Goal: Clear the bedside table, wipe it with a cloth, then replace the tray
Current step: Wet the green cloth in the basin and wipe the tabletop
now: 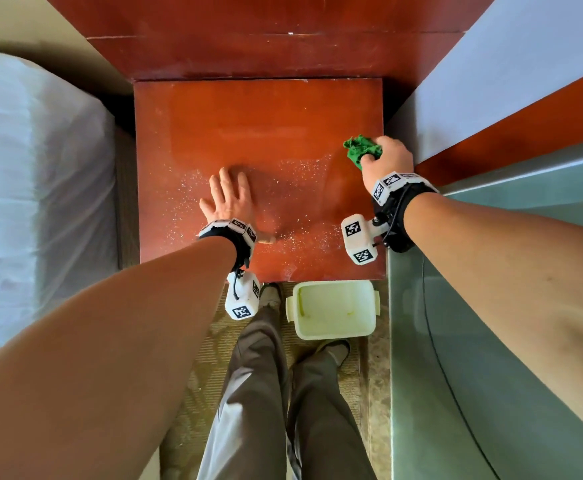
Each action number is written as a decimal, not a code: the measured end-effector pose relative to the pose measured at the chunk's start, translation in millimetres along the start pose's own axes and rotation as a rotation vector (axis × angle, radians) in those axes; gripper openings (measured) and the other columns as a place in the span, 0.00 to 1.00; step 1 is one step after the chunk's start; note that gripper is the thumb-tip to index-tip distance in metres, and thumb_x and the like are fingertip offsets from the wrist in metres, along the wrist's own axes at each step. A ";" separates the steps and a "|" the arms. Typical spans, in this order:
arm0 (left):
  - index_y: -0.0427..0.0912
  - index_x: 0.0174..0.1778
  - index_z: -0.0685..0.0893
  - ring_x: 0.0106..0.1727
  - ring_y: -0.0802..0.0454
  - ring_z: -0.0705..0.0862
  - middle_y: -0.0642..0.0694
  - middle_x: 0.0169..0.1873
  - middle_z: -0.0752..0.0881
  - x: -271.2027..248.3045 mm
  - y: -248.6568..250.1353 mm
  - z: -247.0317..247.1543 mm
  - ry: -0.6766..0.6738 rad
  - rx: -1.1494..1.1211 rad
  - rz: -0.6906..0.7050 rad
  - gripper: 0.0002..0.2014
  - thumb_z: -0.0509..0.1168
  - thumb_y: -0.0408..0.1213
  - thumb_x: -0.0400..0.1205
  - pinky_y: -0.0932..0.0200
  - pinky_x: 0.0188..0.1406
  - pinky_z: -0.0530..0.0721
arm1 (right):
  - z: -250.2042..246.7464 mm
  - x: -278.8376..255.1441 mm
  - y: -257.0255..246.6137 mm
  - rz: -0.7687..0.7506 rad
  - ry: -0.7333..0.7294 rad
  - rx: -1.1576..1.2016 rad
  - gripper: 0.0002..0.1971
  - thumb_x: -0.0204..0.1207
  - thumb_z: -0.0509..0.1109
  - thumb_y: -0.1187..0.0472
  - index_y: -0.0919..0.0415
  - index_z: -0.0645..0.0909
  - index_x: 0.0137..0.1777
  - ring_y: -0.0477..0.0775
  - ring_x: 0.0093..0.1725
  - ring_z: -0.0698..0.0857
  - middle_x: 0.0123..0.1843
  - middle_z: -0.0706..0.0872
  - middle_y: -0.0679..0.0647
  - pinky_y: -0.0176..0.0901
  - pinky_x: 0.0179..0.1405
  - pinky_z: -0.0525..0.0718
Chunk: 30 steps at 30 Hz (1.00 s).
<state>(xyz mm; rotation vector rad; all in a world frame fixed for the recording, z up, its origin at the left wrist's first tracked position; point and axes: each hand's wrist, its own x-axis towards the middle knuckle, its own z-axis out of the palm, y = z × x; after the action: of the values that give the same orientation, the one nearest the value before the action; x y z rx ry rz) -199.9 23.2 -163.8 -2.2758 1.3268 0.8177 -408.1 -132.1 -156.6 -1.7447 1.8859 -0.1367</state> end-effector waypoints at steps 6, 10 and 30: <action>0.47 0.85 0.34 0.85 0.35 0.39 0.37 0.84 0.33 5.4 -9.1 12.4 -0.007 -0.029 0.006 0.74 0.79 0.69 0.56 0.28 0.79 0.54 | 9.5 15.4 -10.3 0.046 0.058 -0.032 0.22 0.78 0.61 0.65 0.55 0.78 0.71 0.65 0.67 0.78 0.67 0.78 0.59 0.54 0.63 0.77; 0.46 0.84 0.32 0.85 0.35 0.37 0.37 0.83 0.31 7.8 -7.5 10.6 -0.046 -0.019 -0.001 0.74 0.78 0.69 0.57 0.27 0.79 0.53 | 20.8 14.3 -21.8 0.003 0.030 -0.074 0.22 0.79 0.60 0.65 0.54 0.79 0.71 0.65 0.67 0.78 0.69 0.78 0.58 0.52 0.64 0.77; 0.46 0.84 0.31 0.85 0.35 0.37 0.37 0.83 0.31 4.8 -4.7 5.4 -0.067 -0.011 -0.014 0.75 0.78 0.69 0.57 0.27 0.79 0.54 | 36.1 -55.2 -5.4 -0.400 -0.500 -0.207 0.17 0.71 0.69 0.61 0.44 0.88 0.57 0.48 0.50 0.87 0.56 0.89 0.42 0.36 0.46 0.84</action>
<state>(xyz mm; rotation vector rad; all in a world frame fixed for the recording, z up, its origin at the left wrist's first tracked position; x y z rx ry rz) -195.6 25.5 -170.8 -2.2432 1.2778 0.8905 -386.9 -70.2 -166.3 -2.0441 1.2180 0.3289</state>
